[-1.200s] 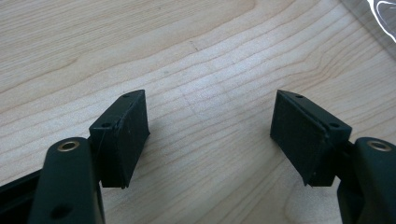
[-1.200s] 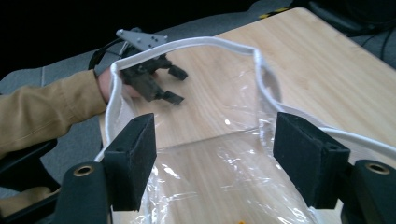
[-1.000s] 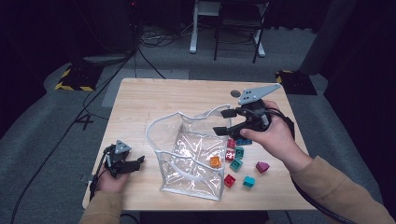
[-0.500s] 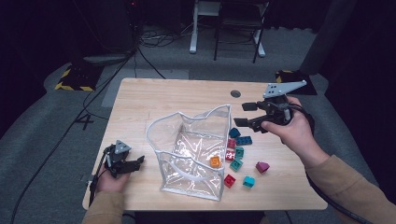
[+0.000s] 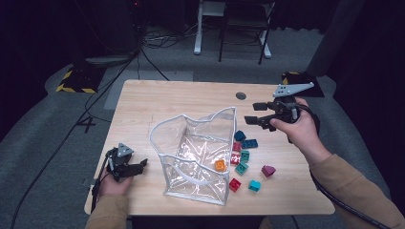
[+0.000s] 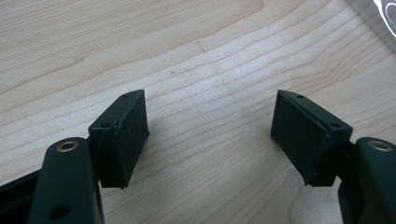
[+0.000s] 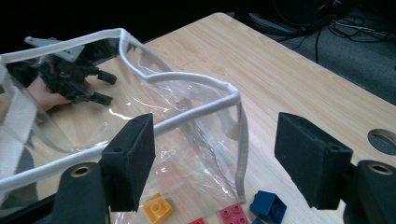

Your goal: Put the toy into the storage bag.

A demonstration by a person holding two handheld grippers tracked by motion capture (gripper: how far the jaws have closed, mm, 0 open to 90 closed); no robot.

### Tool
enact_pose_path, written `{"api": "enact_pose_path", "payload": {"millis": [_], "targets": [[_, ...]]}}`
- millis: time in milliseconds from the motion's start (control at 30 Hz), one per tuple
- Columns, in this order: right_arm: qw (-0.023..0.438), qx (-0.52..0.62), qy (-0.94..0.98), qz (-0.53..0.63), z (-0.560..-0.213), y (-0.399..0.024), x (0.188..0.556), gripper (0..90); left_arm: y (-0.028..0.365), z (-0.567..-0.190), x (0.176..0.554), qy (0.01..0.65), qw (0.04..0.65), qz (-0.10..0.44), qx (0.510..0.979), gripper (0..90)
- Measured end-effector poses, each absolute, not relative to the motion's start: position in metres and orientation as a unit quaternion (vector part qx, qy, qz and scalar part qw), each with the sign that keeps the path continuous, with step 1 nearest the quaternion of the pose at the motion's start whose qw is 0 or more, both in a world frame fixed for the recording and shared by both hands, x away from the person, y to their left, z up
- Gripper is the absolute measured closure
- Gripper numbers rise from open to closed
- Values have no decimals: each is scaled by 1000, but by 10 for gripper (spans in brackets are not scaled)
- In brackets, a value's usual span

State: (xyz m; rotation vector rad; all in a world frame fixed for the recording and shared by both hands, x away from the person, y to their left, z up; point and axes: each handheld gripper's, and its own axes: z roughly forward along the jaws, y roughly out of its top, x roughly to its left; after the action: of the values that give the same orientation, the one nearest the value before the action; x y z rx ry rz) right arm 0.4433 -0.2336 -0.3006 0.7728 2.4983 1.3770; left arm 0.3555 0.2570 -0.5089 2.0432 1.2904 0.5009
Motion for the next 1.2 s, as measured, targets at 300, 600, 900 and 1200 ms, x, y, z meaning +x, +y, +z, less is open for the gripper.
{"api": "enact_pose_path", "payload": {"millis": [300,600,900,1200], "targets": [[103,286,841,447,-340,-241,467,302,257,-509,356,494,330,191,781,275],[102,301,840,439,-379,-241,481,301,257,-509,356,496,330,193,779,274],[101,312,853,405,-421,-232,490,304,258,-509,356,496,329,196,779,274],[91,319,864,377,-451,-225,497,295,258,-509,357,496,329,196,779,274]]}}
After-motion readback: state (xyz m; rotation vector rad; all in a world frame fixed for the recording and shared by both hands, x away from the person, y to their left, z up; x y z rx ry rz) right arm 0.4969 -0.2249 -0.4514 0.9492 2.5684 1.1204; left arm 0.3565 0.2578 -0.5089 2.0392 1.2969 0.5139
